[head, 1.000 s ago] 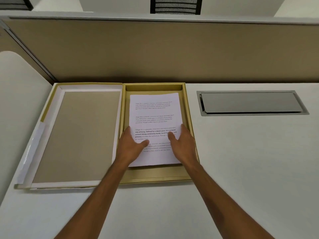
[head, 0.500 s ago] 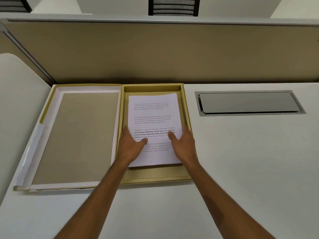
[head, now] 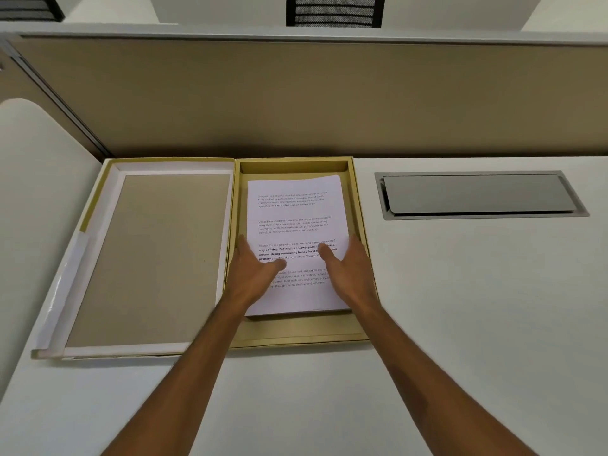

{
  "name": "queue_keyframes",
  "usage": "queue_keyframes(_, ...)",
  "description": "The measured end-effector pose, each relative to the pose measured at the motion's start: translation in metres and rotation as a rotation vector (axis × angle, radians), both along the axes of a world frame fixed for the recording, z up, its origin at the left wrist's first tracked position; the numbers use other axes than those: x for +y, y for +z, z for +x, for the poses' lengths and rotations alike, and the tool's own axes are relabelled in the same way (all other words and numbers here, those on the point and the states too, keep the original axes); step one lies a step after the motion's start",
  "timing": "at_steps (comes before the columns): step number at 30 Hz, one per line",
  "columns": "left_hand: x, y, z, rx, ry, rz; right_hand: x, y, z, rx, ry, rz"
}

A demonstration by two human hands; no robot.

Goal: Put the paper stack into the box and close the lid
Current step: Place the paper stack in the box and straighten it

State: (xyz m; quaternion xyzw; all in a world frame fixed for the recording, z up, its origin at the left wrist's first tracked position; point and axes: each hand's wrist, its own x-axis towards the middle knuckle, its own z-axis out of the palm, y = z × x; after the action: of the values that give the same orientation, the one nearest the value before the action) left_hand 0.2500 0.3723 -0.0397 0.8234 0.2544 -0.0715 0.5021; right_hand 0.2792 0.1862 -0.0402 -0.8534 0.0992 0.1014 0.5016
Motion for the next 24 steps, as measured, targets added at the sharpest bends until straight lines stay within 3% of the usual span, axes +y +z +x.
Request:
queue_keyframes(4,0.0,0.005,-0.022,0.072,-0.174,0.141,-0.001,0.009,0.034,-0.215,0.211,-0.227)
queue_keyframes(8,-0.006,-0.003,-0.052,0.183,-0.334,0.287,0.002,0.014,0.1,-0.291,0.498,-0.506)
queue_keyframes(13,-0.015,-0.013,-0.056,0.159,-0.319,0.399,0.024,0.014,0.165,-0.363,0.749,-0.709)
queue_keyframes(24,-0.016,-0.028,-0.053,0.108,-0.272,0.506,0.033,-0.007,0.191,-0.313,0.809,-0.691)
